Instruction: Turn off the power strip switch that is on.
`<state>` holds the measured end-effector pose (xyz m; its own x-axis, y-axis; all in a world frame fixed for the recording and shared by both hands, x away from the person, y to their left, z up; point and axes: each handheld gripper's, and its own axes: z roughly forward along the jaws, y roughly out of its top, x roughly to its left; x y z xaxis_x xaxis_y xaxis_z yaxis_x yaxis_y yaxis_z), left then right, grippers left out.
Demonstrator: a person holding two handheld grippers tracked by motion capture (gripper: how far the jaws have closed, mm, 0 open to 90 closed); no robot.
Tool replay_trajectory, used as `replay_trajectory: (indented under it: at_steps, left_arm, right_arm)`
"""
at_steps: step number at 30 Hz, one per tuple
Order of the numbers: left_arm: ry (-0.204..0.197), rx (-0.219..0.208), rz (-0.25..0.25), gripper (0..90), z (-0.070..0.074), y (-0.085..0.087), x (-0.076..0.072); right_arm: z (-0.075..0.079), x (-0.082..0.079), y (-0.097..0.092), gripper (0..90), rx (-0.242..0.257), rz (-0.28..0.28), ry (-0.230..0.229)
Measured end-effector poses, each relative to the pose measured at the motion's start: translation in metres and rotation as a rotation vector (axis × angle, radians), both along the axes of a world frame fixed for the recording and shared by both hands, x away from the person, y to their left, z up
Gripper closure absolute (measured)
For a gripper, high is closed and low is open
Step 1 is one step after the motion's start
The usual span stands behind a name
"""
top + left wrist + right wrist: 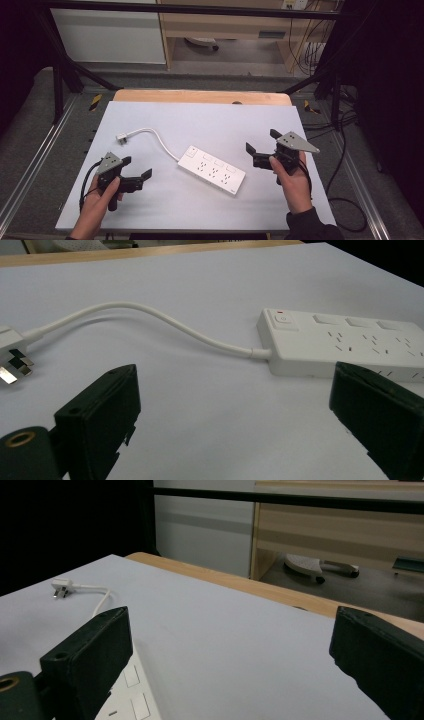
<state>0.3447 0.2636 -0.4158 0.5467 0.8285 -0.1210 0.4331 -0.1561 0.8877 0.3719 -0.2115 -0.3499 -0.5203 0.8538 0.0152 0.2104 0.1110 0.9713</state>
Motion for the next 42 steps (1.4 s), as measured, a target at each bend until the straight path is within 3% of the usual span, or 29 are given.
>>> replay_trajectory:
  at_steps: [7,13,18,25,29,33,42]
  left_arm:
    - [-0.013,-0.010,0.010,6.2,0.002,0.004,-0.002]
    - [-0.017,-0.004,0.013,6.3,0.002,0.008,-0.004]
    - [-0.017,-0.027,0.054,7.0,0.002,0.020,-0.005]
    - [-0.020,-0.033,0.072,7.1,0.003,0.030,-0.016]
    - [-0.018,-0.033,0.077,6.9,0.003,0.034,-0.020]
    - [-0.011,-0.062,0.069,7.1,0.003,0.033,-0.020]
    - [-0.016,-0.052,0.077,7.1,0.003,0.036,-0.020]
  right_arm:
    - [0.005,-0.006,-0.015,4.3,-0.015,-0.024,-0.053]
    - [0.006,-0.010,-0.024,3.0,-0.016,-0.043,-0.065]
    - [0.005,-0.014,-0.033,2.2,-0.028,-0.044,-0.061]
    - [0.004,-0.021,-0.054,2.1,-0.036,-0.071,-0.067]
    - [-0.004,-0.028,-0.068,2.2,-0.044,-0.113,-0.075]
    - [-0.015,-0.035,-0.077,2.3,-0.044,-0.112,-0.063]
    - [-0.038,-0.035,-0.087,2.6,-0.028,-0.099,-0.020]
